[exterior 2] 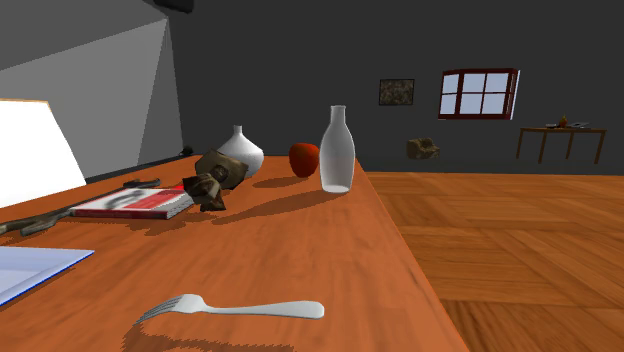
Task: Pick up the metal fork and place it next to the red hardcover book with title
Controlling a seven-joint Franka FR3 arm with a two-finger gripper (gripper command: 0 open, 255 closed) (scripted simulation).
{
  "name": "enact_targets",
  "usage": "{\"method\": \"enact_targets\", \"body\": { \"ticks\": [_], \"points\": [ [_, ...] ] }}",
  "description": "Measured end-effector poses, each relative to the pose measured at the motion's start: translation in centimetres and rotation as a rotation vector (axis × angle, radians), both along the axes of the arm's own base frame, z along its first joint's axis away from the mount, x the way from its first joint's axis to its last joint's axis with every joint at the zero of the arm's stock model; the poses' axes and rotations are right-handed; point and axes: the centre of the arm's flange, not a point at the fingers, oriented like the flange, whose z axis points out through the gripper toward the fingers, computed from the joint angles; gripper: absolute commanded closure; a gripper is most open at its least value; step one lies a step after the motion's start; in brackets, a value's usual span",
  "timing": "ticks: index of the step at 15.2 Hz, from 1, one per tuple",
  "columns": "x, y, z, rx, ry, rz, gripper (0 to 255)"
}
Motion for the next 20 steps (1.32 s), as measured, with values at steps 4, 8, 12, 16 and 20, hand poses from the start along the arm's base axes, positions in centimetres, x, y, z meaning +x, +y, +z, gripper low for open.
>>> {"method": "enact_targets", "body": {
  "ticks": [4,8,12,16,20],
  "points": [
    [-0.2,1.4,-2.8,-0.013,-0.014,-0.080,0],
    [0.2,3.8,-7.1,-0.036,-0.042,-0.234,0],
    [0.4,6.0,-12.0,-0.061,-0.072,-0.396,0],
    [1.8,8.1,-16.8,-0.086,-0.102,-0.555,0],
    [3.3,9.6,-21.4,-0.109,-0.132,-0.708,0]
  ]
}}
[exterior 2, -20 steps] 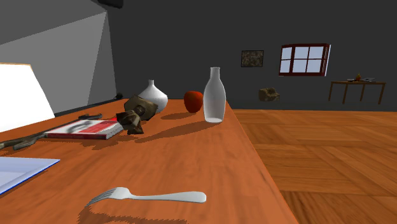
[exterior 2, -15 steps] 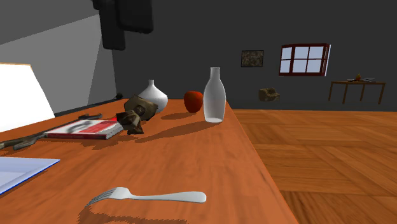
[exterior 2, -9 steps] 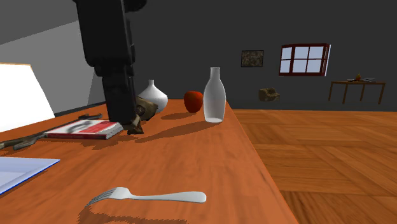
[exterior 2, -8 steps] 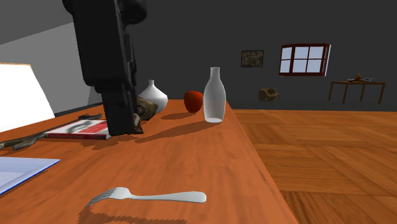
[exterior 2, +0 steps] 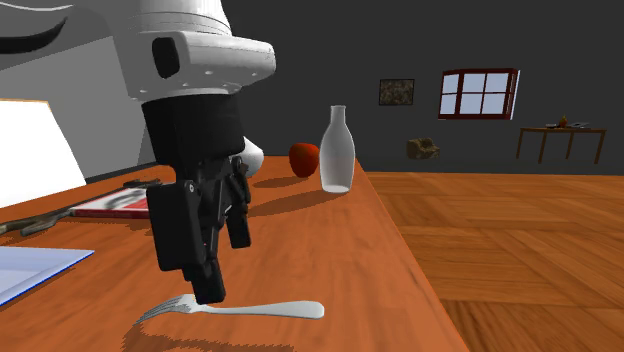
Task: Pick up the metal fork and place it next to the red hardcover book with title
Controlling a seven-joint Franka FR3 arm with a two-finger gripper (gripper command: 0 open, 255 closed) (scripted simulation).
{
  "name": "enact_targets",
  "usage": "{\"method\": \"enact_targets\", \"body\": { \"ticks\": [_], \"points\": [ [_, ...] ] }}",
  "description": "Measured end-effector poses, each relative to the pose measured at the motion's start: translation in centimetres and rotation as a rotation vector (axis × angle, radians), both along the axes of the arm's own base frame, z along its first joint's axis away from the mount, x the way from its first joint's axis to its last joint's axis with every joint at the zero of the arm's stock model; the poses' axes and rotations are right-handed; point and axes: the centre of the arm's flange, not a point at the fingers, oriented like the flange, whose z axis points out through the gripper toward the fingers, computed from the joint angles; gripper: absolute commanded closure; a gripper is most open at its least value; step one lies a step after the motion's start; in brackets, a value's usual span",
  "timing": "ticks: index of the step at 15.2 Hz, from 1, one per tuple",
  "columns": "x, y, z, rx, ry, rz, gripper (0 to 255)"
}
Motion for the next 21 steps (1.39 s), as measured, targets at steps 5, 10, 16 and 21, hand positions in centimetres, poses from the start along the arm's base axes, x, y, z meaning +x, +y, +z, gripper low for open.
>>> {"method": "enact_targets", "body": {
  "ticks": [5,10,16,21],
  "points": [
    [0.6,0.2,-3.1,-0.002,-0.008,-0.033,0],
    [0.7,0.1,-4.8,-0.002,-0.008,-0.034,0],
    [0.7,0.0,-4.9,-0.002,-0.009,-0.034,255],
    [0.7,0.0,-4.9,-0.002,-0.008,-0.034,255]
  ]
}}
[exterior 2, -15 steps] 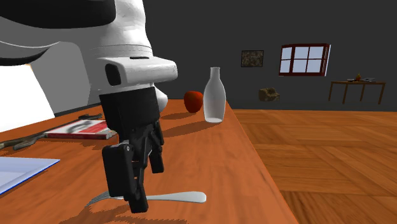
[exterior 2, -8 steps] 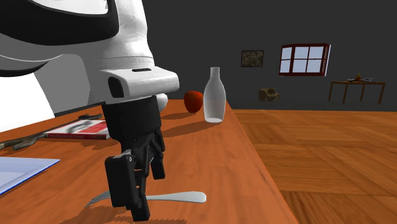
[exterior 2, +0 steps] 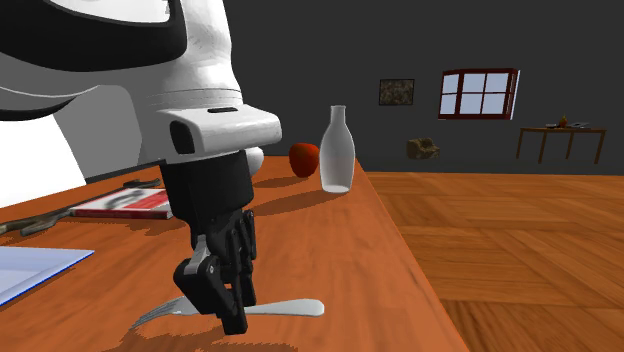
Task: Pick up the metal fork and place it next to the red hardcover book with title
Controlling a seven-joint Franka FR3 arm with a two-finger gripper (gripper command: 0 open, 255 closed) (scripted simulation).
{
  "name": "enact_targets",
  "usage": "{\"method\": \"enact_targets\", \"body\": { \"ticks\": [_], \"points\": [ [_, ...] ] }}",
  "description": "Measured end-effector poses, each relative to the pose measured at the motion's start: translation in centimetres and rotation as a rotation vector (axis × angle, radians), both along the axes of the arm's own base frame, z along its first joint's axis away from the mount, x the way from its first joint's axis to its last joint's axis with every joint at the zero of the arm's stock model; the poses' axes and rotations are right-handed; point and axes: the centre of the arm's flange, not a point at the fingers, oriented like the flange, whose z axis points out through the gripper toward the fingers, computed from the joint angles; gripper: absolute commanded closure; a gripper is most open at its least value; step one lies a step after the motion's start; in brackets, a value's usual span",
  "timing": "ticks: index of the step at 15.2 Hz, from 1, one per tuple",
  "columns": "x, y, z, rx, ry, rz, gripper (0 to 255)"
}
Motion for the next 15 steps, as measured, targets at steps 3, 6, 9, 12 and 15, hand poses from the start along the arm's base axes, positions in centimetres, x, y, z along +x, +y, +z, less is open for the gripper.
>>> {"method": "enact_targets", "body": {
  "ticks": [3,6,9,12,15],
  "points": [
    [0.0,0.0,0.0,0.000,0.000,0.000,255],
    [0.0,-0.1,0.6,0.000,0.000,0.000,255],
    [0.0,-0.1,2.1,0.000,-0.001,0.000,255],
    [0.0,-0.1,3.6,0.000,-0.001,0.000,255],
    [0.1,0.0,5.2,0.000,-0.001,0.000,255]
  ]
}}
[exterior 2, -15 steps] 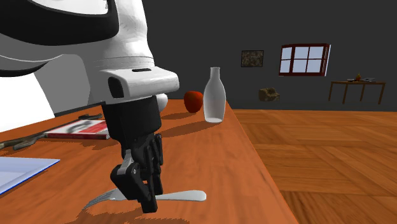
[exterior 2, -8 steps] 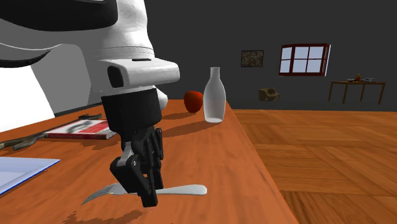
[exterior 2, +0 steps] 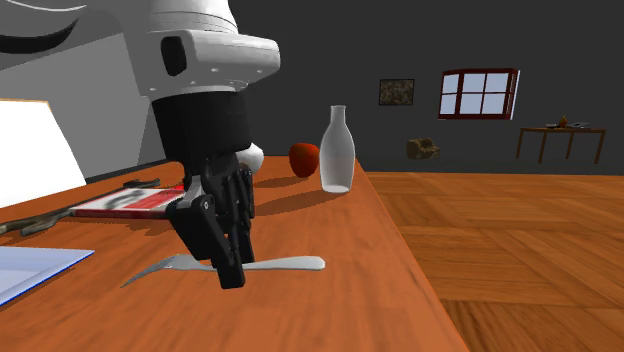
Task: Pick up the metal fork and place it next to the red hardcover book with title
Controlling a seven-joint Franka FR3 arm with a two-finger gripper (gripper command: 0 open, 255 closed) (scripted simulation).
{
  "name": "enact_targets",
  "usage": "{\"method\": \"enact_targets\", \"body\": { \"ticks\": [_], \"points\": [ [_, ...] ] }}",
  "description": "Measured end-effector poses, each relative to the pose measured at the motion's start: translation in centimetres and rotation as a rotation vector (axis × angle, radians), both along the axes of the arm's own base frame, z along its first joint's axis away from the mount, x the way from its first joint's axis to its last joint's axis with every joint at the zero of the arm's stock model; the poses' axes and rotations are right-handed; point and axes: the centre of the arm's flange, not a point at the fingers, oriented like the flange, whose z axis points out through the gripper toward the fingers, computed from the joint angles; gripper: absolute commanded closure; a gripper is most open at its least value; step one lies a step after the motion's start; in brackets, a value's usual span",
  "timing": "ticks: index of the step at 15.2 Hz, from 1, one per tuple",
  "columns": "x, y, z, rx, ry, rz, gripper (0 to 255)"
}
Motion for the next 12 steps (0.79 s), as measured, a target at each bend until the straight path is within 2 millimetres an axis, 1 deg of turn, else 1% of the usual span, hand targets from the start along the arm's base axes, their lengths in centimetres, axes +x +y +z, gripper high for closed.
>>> {"method": "enact_targets", "body": {
  "ticks": [8,9,11,12],
  "points": [
    [0.0,0.0,4.2,0.000,0.000,0.000,255],
    [-0.2,0.6,4.3,0.000,0.000,0.000,255],
    [-0.6,2.9,4.5,0.000,0.001,0.002,255],
    [-1.2,3.9,4.5,0.000,0.000,0.001,255]
  ]
}}
